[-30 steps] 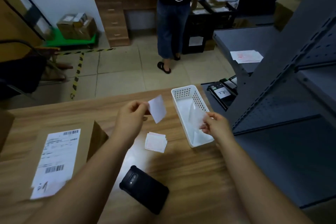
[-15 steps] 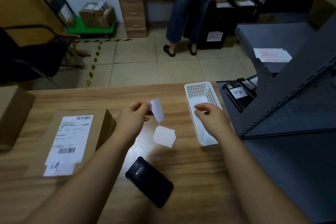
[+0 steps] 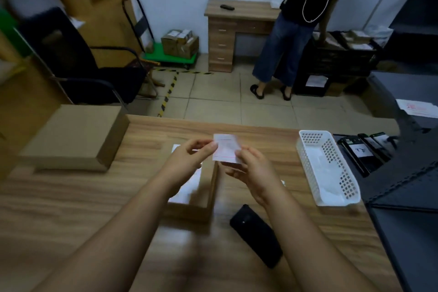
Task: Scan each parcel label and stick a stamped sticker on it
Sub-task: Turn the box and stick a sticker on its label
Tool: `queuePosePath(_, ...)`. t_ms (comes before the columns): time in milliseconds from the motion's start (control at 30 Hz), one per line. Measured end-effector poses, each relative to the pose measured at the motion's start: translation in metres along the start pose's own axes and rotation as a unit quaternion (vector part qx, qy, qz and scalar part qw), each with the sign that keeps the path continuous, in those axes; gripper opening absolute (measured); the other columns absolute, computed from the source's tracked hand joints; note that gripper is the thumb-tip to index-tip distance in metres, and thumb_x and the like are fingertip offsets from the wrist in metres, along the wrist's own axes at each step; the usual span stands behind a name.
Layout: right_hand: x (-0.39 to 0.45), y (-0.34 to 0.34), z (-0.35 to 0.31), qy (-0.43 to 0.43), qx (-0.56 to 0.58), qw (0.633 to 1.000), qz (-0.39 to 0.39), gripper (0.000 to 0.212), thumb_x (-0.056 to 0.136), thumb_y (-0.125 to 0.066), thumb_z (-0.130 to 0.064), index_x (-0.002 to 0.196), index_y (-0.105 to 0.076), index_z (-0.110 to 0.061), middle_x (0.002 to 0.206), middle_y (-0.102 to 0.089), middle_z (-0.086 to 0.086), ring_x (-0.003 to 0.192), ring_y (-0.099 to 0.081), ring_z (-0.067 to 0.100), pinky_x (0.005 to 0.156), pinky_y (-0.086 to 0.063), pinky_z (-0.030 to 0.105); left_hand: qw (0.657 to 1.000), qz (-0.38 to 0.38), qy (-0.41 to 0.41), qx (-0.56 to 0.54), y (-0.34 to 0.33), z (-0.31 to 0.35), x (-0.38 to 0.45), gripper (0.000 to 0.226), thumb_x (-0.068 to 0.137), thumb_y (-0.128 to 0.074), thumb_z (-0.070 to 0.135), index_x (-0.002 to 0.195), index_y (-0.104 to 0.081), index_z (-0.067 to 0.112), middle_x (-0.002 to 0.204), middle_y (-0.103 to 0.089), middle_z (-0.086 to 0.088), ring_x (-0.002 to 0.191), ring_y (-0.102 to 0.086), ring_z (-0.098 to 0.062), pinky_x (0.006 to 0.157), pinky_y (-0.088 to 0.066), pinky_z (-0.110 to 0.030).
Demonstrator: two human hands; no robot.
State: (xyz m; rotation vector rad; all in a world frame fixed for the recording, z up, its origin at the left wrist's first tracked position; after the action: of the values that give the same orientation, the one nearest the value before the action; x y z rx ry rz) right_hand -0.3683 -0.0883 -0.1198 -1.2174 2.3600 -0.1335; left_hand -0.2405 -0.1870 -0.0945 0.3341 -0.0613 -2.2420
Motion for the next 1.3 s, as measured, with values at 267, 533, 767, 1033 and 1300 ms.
queuePosePath(267, -0.015, -0.084, 0.049, -0.080, 0.062, 0.993, -0.057, 0.009, 0.099, -0.053, -0.016, 0.101, -0.058, -0.008, 0.097, -0.073, 0.011, 0.085, -0.073, 0.027, 0.067, -0.059, 0.031, 0.996, 0.050, 0.015, -0.069, 0.087, -0.025, -0.016, 0.021, 0.087, -0.069, 0.005, 0.103, -0.062, 0.018, 0.086, -0.065, 0.000, 0.077, -0.062, -0.009, 0.068, -0.046, -0.025)
queuePosePath(533, -0.001, -0.059, 0.071, -0.004, -0.159, 0.979, 0.128, 0.003, 0.086, -0.072, -0.013, 0.085, -0.071, -0.016, 0.074, -0.068, -0.003, 0.063, -0.058, 0.011, 0.056, -0.043, 0.022, 0.996, 0.061, 0.037, -0.059, 0.108, -0.070, -0.014, 0.035, 0.082, -0.070, -0.004, 0.111, -0.058, 0.011, 0.062, -0.061, 0.007, 0.056, -0.058, -0.004, 0.050, -0.042, -0.011)
queuePosePath(767, -0.003, -0.009, 0.066, -0.027, -0.197, 0.959, 0.201, 0.005, 0.087, -0.071, -0.016, 0.082, -0.068, -0.016, 0.078, -0.066, 0.004, 0.063, -0.053, 0.015, 0.059, -0.038, 0.028, 0.992, 0.089, 0.023, 0.087, 0.125, -0.098, -0.003, 0.034, 0.087, -0.069, 0.014, 0.120, -0.064, 0.022, 0.114, -0.065, 0.002, 0.097, -0.060, -0.017, 0.078, -0.050, -0.027)
queuePosePath(1033, -0.003, -0.026, 0.107, -0.072, -0.255, 0.952, 0.152, 0.013, 0.083, -0.076, -0.021, 0.086, -0.071, -0.010, 0.076, -0.072, 0.004, 0.063, -0.059, 0.016, 0.053, -0.044, 0.021, 0.915, -0.003, -0.038, 0.402, 0.107, -0.123, 0.001, 0.039, 0.090, -0.065, 0.034, 0.128, -0.061, 0.030, 0.148, -0.037, 0.002, 0.130, -0.035, -0.026, 0.108, -0.034, -0.039)
queuePosePath(1300, 0.009, -0.027, 0.113, -0.061, -0.329, 0.925, 0.179, 0.010, 0.083, -0.074, -0.025, 0.079, -0.069, -0.018, 0.081, -0.073, 0.001, 0.073, -0.067, 0.017, 0.070, -0.055, 0.037, 0.909, -0.006, -0.036, 0.416, 0.105, -0.126, 0.002, 0.040, 0.092, -0.062, 0.036, 0.132, -0.058, 0.033, 0.151, -0.033, 0.003, 0.131, -0.034, -0.026, 0.106, -0.034, -0.040)
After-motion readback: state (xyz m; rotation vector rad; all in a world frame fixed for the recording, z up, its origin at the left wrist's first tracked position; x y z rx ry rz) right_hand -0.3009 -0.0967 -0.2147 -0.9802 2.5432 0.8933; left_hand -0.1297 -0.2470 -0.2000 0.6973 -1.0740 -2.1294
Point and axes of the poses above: each hand's wrist, its own x-axis towards the middle knuckle, its own y-axis out of the back of the hand, z = x × y, the point moved 10 cm from there along x, towards the middle knuckle
